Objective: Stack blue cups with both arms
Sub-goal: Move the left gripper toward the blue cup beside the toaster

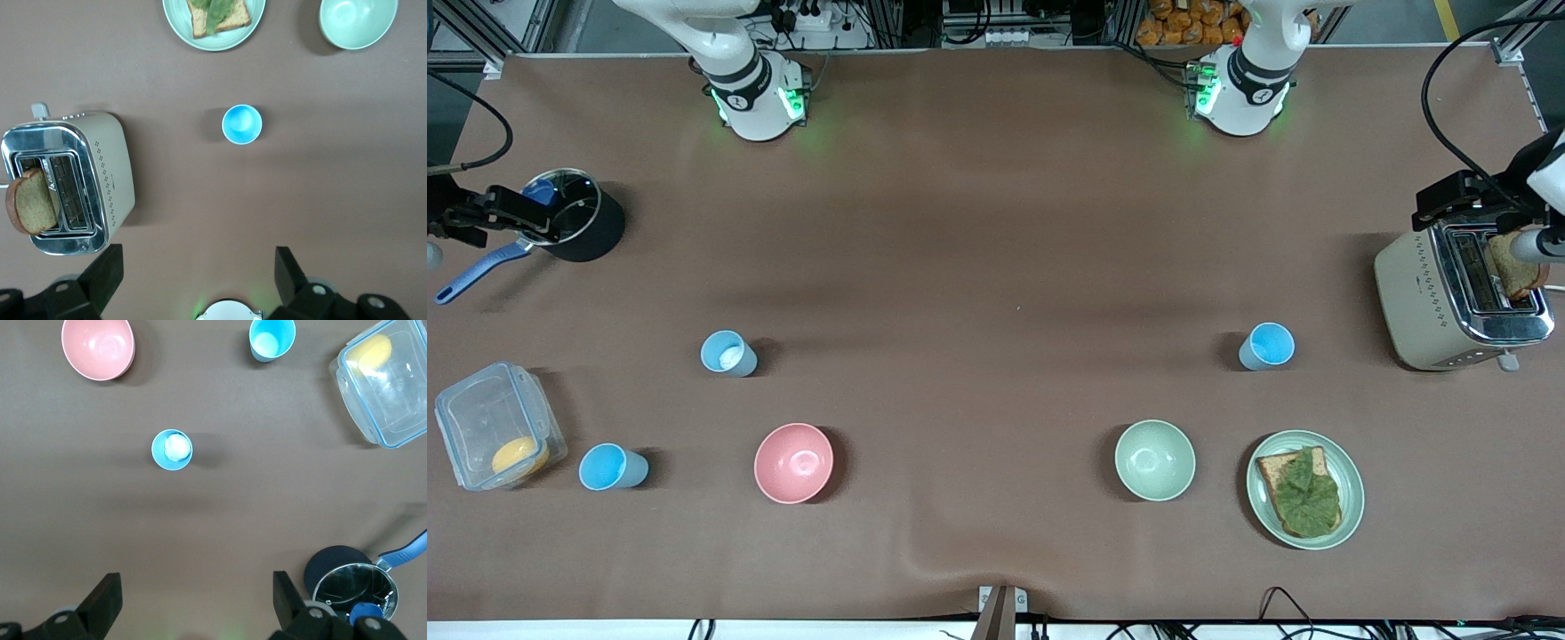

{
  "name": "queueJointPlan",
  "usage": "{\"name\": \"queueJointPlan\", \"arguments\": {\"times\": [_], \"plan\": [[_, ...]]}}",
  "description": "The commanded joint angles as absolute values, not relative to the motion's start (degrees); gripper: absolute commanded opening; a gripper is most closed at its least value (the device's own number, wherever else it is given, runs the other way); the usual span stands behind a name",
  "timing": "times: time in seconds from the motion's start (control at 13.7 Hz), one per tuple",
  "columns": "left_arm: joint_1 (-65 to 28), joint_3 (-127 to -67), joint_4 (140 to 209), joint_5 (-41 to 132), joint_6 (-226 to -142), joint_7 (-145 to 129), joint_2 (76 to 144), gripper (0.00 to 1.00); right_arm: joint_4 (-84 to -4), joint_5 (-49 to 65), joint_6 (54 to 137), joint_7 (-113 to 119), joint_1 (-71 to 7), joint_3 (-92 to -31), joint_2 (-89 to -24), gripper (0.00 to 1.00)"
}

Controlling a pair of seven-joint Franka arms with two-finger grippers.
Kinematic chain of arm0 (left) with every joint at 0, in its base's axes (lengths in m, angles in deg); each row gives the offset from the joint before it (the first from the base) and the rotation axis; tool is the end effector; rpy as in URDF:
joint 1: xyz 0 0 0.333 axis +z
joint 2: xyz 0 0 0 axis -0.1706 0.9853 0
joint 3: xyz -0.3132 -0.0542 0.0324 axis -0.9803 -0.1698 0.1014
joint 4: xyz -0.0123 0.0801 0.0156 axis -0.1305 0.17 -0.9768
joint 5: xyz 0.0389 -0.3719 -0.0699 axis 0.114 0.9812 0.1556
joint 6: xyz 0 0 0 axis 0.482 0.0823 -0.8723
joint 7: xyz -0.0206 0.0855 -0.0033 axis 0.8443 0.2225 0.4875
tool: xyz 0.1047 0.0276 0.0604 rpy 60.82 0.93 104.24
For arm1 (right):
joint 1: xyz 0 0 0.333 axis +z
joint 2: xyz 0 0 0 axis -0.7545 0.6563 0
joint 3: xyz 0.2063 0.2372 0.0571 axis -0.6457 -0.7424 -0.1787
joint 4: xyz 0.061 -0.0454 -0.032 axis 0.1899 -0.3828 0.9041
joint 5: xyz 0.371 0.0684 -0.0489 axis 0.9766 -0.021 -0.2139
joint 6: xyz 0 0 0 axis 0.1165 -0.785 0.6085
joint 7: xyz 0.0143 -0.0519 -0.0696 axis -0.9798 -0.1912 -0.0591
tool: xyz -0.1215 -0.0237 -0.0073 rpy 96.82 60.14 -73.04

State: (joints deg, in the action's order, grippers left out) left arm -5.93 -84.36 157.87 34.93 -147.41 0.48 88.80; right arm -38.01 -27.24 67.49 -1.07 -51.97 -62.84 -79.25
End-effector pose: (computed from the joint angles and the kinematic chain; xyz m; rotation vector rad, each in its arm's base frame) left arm 0.5472 -0.0073 0.6081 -3.1135 0.0852 0.1990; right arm 0.5320 -0.0600 0.5809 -3.0897 -0.0544 0.1488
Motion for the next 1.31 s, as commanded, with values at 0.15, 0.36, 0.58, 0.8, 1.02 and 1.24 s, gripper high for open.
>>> {"name": "queueJointPlan", "arguments": {"times": [0.15, 0.36, 0.58, 0.8, 1.02, 1.24], "plan": [[-5.61, -84.77, 161.08, 33.67, -147.88, -0.53, 86.99, 1.00, -36.63, -27.55, 66.75, -0.39, -51.80, -62.72, -78.82, 1.00], [-5.61, -84.95, 163.80, 33.67, -150.68, -0.53, 86.99, 1.00, -36.72, -27.64, 66.75, -0.48, -51.97, -62.72, -78.74, 1.00], [-5.78, -85.12, 165.83, 33.58, -152.71, -0.53, 86.91, 1.00, -36.72, -27.64, 66.75, -0.48, -51.97, -62.72, -78.74, 1.00], [-5.87, -85.30, 167.58, 33.58, -153.76, -0.62, 86.38, 1.00, -36.72, -27.64, 66.75, -0.48, -52.15, -62.72, -78.74, 1.00], [-5.70, -85.48, 170.48, 33.67, -156.04, -0.71, 86.29, 1.00, -36.72, -27.64, 66.75, -0.48, -52.15, -62.72, -78.74, 1.00], [-5.78, -85.56, 176.36, 33.67, -161.40, -2.02, 85.68, 1.00, -36.72, -27.64, 66.75, -0.39, -52.15, -62.72, -78.74, 1.00]]}}
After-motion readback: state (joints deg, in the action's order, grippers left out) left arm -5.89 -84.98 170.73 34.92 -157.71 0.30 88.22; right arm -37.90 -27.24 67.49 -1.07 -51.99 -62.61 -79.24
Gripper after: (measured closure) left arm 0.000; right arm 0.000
